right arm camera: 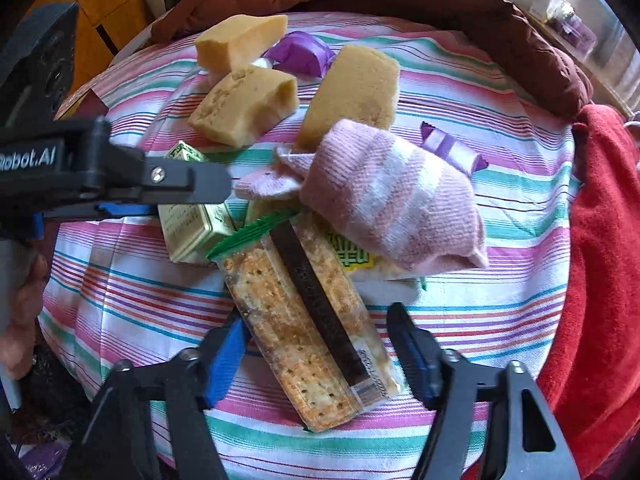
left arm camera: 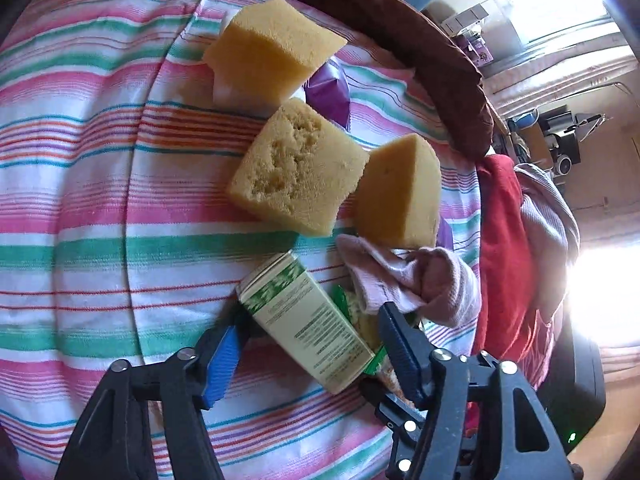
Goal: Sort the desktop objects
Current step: 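Grasp the cracker packet with the right tool while the left tool grasps the green-white box, then carry the cracker packet and small box into the gold tray and release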
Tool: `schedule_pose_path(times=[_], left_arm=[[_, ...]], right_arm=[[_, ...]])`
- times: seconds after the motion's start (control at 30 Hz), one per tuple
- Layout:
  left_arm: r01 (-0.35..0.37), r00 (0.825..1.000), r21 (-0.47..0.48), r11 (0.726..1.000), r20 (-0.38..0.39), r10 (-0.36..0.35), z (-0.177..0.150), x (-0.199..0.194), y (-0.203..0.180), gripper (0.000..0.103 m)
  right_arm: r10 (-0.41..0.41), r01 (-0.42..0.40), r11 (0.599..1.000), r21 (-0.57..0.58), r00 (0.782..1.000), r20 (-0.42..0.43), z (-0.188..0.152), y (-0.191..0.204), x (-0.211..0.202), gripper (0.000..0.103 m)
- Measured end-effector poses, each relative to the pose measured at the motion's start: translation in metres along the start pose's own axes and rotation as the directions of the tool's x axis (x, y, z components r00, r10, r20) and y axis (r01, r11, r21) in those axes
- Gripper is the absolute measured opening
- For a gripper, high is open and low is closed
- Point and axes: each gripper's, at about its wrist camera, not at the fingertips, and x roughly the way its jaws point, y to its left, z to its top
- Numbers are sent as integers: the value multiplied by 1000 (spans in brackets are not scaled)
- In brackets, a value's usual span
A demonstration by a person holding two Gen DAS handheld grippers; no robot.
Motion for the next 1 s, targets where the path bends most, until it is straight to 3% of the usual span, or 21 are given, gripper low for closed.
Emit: schedule_pose_path(times=[0.07, 0.2, 0.4, 0.77, 1.0], left_arm=[[-41, 999, 61, 997, 18, 40, -1, -1, -3, 46], [-55, 998, 169, 984, 36, 50, -12, -6, -4, 38], [-75, 995, 270, 960, 76, 56, -27, -19, 0, 33], [-89, 983, 305, 948, 178, 35, -52, -72, 24, 33], [-113, 950, 265, 958, 311, 26, -63, -139, 56, 33]], right_arm=[[-10, 10, 1000, -25, 1000, 4, 1, 7, -1, 57], [-13, 14, 999, -37, 1000, 5, 2, 9, -2, 54], [18, -18, 1000, -6, 999, 29, 1, 11, -14, 54], [73, -83, 993, 87, 992, 105, -18, 34, -36, 54], [179, -203, 974, 103, 961, 210, -8, 69, -51, 54]])
